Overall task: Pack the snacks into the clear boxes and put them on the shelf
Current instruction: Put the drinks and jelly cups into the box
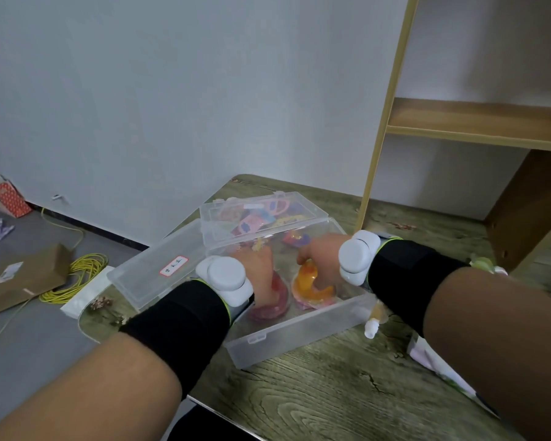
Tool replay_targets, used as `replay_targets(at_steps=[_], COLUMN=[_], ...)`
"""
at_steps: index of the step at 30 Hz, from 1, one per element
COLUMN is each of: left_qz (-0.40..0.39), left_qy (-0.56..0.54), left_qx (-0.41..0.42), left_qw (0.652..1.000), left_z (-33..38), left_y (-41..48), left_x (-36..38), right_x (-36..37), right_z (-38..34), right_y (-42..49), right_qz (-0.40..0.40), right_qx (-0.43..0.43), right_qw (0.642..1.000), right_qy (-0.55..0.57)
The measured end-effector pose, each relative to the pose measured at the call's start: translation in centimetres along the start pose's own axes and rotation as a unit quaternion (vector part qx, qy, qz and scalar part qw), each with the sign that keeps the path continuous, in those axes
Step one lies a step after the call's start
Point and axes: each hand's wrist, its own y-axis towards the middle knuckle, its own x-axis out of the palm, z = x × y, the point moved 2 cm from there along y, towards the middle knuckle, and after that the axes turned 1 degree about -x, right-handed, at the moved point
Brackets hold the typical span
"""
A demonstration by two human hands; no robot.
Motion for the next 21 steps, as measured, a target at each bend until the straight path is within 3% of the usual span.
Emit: replay_targets(at_steps=[3,10,13,16,18,21], left_qz=[-0.035,-0.054,0.013,0.117,0.185,0.223], left_qy=[0.005,-0.013,-0.078,-0.168,-0.21,-0.221], left_qx=[0.003,0.015,0.002,0.005,0.013,0.032], left_qw=[0.999,0.998,0.997,0.979,0.96,0.949], left_z=[0.1,-0.1,-0.2,0.0,1.1,2.5], left_y=[0.2,-0.1,-0.2,0.2,0.7,1.7], left_x=[-0.2,-0.9,-1.9,-3.1,-3.8,-4.2], right_x=[-0.1,-0.2,-1.6,-2.6,-1.8,0.8], right_z=[-0.5,0.0,1.2,4.0,6.7,9.7], right_y=[0.2,-1.1,-2.7,-4.4,-5.1,-4.7], right_qz=[-0.003,0.045,0.165,0.297,0.317,0.261], right_qx=[0.0,0.009,0.041,0.115,0.18,0.238], right_qw=[1.0,0.997,0.971,0.91,0.887,0.895], right_qy=[-0.021,0.069,0.17,0.267,0.284,0.273])
